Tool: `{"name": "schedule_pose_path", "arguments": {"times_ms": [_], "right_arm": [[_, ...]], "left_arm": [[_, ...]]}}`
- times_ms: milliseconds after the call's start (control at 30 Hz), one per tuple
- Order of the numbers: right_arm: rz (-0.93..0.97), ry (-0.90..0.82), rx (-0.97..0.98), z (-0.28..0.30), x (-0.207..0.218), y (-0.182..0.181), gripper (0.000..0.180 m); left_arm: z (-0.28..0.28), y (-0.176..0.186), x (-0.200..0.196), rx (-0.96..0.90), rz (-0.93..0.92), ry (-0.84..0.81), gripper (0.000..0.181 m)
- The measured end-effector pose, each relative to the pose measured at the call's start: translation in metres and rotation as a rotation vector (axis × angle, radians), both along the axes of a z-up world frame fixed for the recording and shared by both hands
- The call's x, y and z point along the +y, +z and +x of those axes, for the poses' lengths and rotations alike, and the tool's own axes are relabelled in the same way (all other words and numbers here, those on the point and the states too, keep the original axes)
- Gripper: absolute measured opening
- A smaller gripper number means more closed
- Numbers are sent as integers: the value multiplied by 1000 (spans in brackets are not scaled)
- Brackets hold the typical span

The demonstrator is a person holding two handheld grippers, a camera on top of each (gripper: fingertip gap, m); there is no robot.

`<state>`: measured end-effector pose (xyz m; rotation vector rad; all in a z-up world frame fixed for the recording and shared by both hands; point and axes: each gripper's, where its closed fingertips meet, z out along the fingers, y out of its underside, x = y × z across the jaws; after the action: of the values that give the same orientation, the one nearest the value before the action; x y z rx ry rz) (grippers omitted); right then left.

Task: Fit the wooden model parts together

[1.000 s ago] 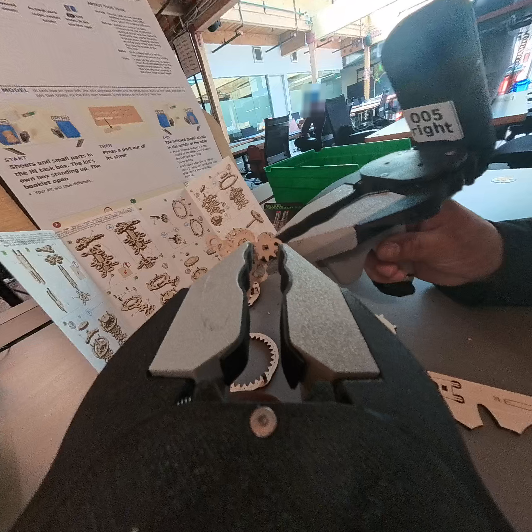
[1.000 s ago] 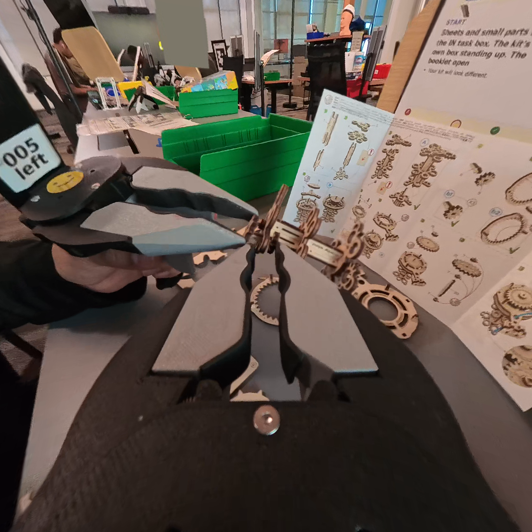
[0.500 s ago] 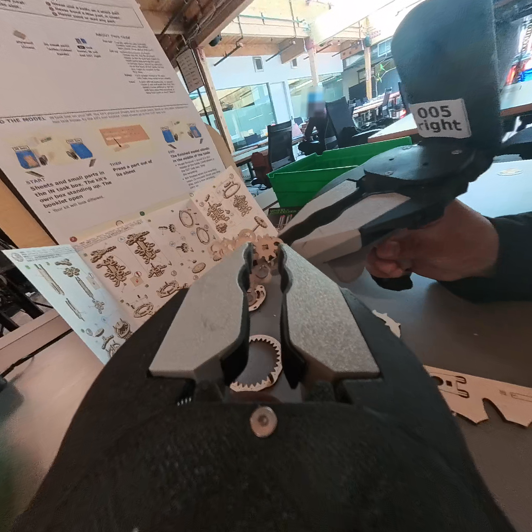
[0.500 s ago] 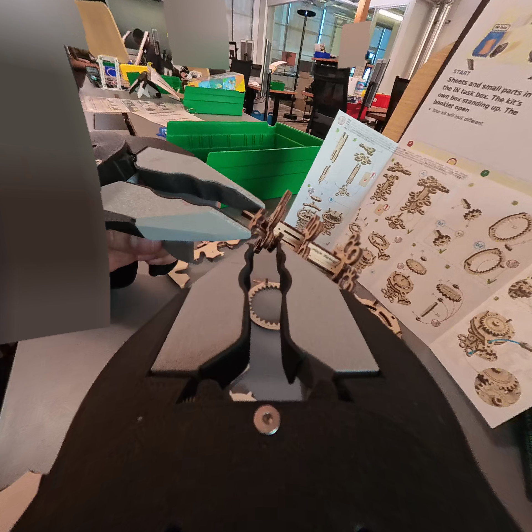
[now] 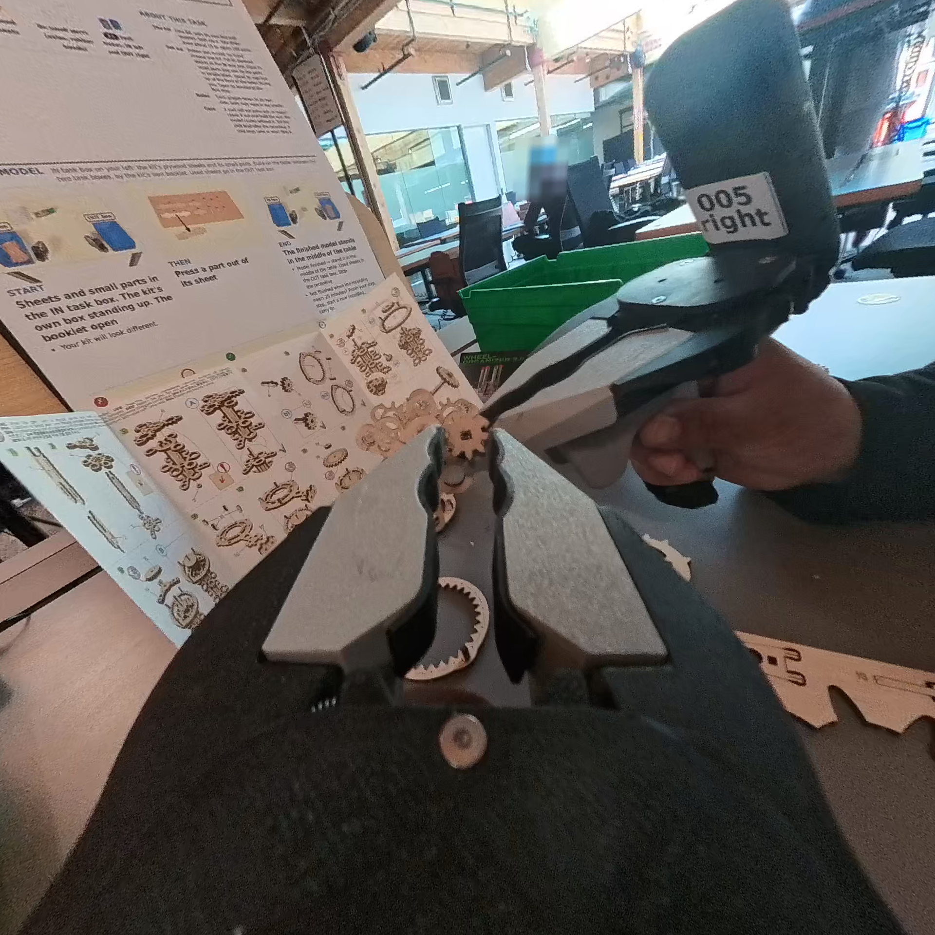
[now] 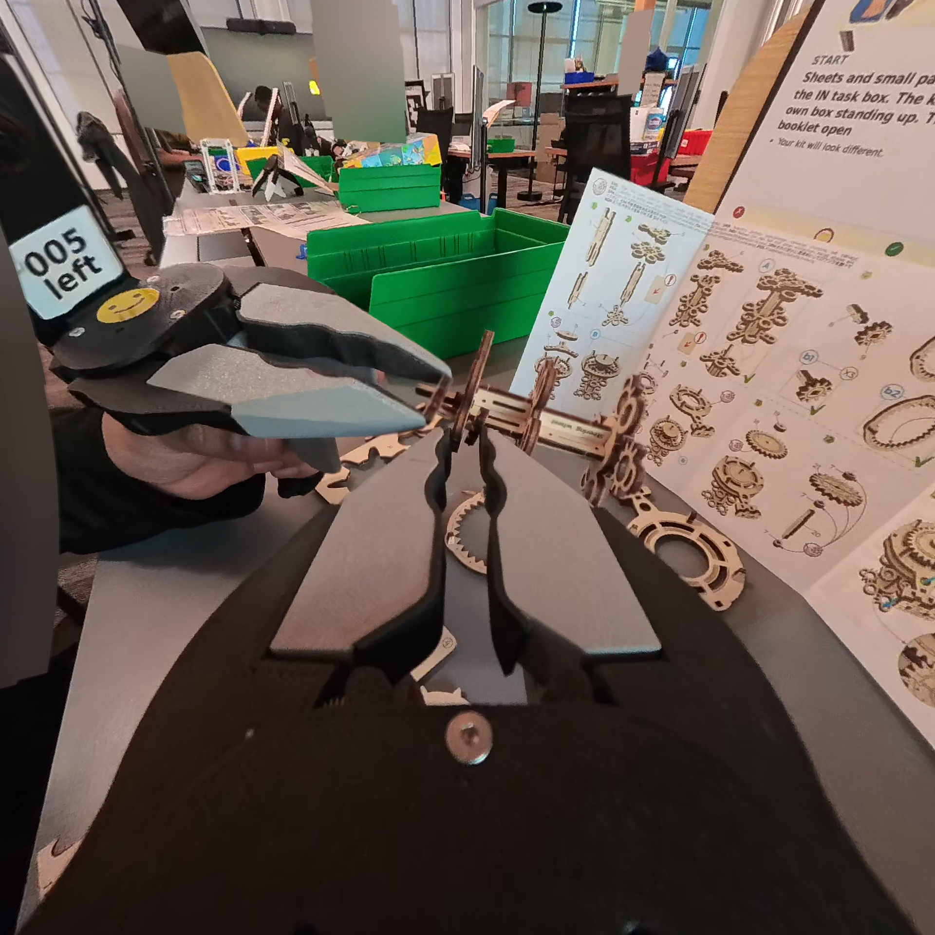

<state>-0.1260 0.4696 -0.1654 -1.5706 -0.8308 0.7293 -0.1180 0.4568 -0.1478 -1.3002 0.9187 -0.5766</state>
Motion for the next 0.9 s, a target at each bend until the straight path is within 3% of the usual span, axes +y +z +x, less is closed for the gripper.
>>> {"name": "schedule_pose_path", "arguments": {"times_ms": [400, 900], "right_arm": [[-47, 11, 27, 0, 2, -2, 9], [-59, 53, 74, 2, 1, 1, 1]], "left_arm": [[-2, -2, 6, -16, -57, 47, 12], [-3, 1, 4, -113, -160, -33, 13]]}}
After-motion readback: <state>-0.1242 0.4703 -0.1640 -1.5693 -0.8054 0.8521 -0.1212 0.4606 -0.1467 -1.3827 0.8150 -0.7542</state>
